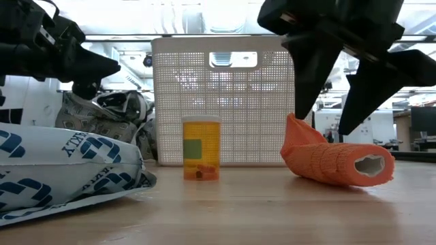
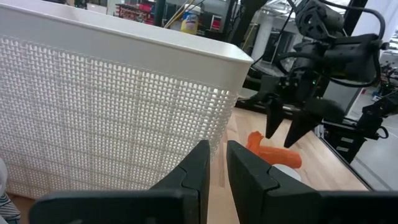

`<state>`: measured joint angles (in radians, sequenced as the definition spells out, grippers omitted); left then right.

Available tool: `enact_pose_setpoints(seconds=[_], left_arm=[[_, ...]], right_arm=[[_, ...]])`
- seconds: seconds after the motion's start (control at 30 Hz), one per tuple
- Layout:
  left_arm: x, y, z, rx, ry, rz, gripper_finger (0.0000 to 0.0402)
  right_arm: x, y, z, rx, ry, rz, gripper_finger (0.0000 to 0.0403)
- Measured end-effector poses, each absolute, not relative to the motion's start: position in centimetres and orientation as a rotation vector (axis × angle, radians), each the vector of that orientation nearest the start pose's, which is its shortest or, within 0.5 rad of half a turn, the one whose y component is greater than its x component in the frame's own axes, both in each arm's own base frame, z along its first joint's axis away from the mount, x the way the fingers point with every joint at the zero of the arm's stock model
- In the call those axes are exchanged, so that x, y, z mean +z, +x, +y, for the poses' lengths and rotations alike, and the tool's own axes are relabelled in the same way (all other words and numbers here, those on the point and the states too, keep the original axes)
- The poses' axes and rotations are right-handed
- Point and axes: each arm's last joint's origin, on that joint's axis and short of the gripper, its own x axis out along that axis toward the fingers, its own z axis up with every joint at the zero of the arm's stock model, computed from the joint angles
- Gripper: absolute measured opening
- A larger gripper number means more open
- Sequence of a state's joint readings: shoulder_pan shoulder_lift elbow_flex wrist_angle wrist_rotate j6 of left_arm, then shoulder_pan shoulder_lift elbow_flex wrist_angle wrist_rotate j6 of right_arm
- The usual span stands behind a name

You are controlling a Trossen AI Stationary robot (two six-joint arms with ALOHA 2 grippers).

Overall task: Pick & place medical supplies in basket/bin
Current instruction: Put the orange bandage into the white bin

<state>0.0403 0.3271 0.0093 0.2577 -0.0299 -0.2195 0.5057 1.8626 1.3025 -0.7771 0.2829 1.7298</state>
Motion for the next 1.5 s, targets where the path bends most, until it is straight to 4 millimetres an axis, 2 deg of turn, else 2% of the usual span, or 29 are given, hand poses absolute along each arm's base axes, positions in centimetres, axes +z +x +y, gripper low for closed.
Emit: enact_pose_setpoints(seconds=[0.2, 0.3, 0.4, 0.57, 0.83, 0.97, 1.27, 1.4, 1.5], left_arm=[[16.3, 11.8, 0.6, 0.077, -0.220, 0.052, 0.0038], [16.3, 11.8, 0.6, 0.078, -0.220, 0.052, 0.0038], [16.3, 11.8, 0.6, 0.078, -0.220, 0.052, 0.0038], [16.3, 11.8, 0.6, 0.078, -0.220, 0.052, 0.0038], [16.3, 11.8, 0.6, 0.078, -0.220, 0.052, 0.0038], [16.3, 11.8, 0.6, 0.083, -0.219, 0.052, 0.0038], [16.3, 11.8, 0.6, 0.090, -0.219, 0.051, 0.0038], [16.3, 11.8, 0.7, 0.109, -0.218, 0.049, 0.0038], [16.3, 11.8, 0.7, 0.109, -0.219, 0.049, 0.0038]], right_arm=[[17.9, 31.5, 16.3, -0.862, 0.971, 0.984, 0.0339], [17.2, 31.1, 16.0, -0.891, 0.972, 0.985, 0.0358], [16.3, 31.0, 15.8, -0.885, 0.998, 0.966, 0.0363], [14.8, 31.3, 15.7, -0.781, 1.040, 0.921, 0.0363], [13.1, 30.1, 14.9, -0.854, 1.093, 0.911, 0.0360], [12.9, 29.9, 14.8, -0.866, 1.092, 0.930, 0.0326], [13.8, 30.6, 15.2, -0.821, 1.031, 0.979, 0.0199], [14.3, 30.7, 15.3, -0.824, 1.021, 0.988, 0.0161], [15.6, 31.2, 15.6, -0.779, 1.007, 0.984, 0.0143]])
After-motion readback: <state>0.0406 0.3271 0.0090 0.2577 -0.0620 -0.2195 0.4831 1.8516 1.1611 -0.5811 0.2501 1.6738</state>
